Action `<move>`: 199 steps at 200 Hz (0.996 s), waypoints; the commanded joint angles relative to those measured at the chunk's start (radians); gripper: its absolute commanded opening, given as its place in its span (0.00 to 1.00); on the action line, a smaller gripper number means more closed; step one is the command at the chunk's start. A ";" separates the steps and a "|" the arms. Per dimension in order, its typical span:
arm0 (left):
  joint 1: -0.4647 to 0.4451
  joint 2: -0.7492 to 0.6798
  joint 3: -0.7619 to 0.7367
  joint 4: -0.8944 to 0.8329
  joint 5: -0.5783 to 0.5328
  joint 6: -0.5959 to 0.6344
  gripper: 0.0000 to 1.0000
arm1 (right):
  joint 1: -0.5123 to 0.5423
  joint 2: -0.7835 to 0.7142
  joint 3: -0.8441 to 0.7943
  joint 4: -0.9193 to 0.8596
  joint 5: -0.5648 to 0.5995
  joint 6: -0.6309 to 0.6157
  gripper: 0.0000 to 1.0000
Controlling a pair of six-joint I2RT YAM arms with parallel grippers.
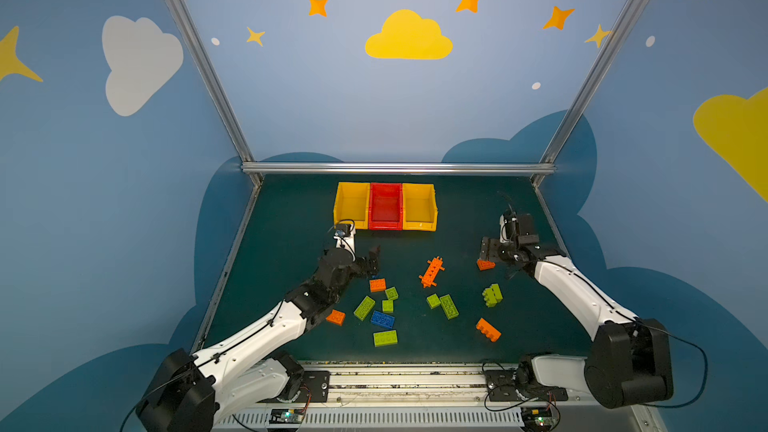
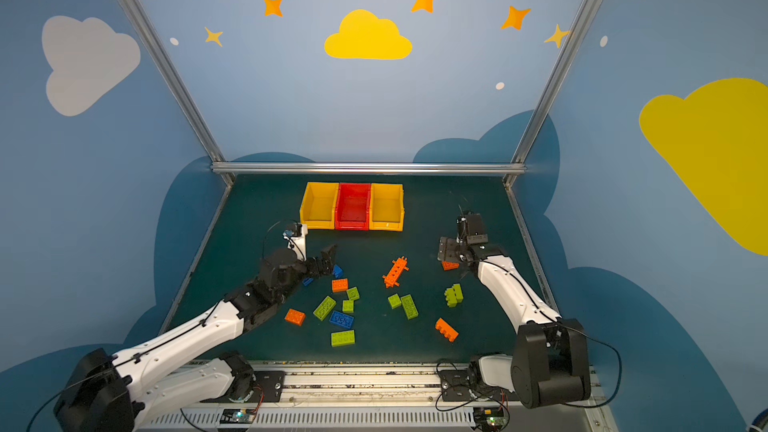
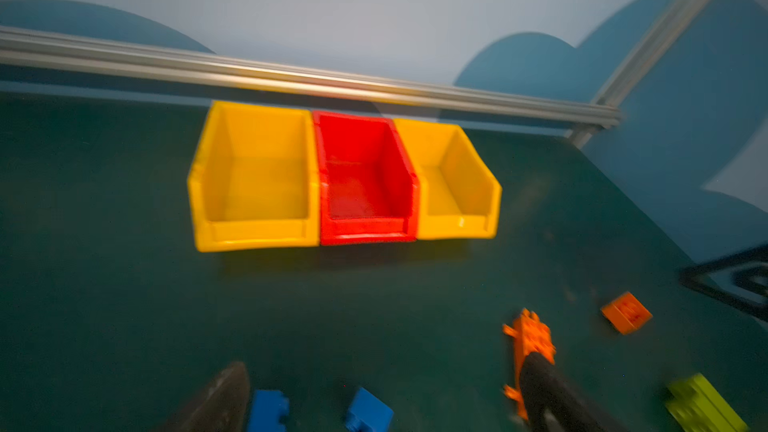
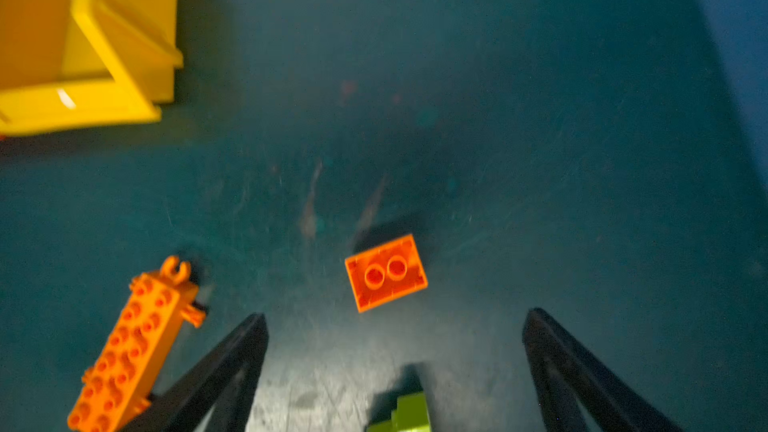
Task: Sort the legos into containers by color
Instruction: 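Grasp the small orange brick with the right gripper while the left arm reaches forward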
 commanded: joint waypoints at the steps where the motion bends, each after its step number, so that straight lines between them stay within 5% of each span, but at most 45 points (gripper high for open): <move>1: -0.088 -0.036 -0.023 -0.096 -0.020 -0.047 1.00 | -0.002 0.008 -0.020 -0.043 -0.054 0.018 0.93; 39: -0.180 -0.059 -0.073 -0.083 -0.034 -0.053 1.00 | -0.006 0.086 0.003 -0.048 -0.074 -0.019 0.93; 114: -0.188 0.050 -0.025 -0.074 -0.011 0.001 1.00 | -0.021 0.292 0.122 -0.061 -0.134 -0.097 0.90; 166: -0.189 0.134 0.005 -0.059 0.011 0.013 1.00 | -0.016 0.341 0.153 -0.088 -0.175 -0.119 0.71; 199: -0.188 0.155 0.016 -0.055 0.015 0.015 1.00 | -0.010 0.357 0.166 -0.105 -0.172 -0.120 0.69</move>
